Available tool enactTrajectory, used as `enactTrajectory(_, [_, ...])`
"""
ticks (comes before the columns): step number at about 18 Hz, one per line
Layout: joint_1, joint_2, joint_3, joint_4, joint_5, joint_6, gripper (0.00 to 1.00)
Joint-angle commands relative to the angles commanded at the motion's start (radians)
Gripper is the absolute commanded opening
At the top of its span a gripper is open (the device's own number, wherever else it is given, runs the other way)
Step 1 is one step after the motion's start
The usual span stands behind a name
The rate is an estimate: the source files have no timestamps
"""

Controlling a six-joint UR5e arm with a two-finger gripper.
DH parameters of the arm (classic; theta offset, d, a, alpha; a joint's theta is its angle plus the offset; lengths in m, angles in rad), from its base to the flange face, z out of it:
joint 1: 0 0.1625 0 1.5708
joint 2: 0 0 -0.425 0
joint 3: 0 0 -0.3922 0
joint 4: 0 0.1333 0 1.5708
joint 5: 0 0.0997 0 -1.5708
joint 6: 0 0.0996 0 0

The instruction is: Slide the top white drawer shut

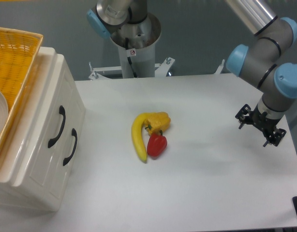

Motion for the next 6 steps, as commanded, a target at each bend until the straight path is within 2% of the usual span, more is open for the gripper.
enactTrajectory(6, [-0.006, 0.005, 0.005, -0.002, 0.005, 0.0, 1.0])
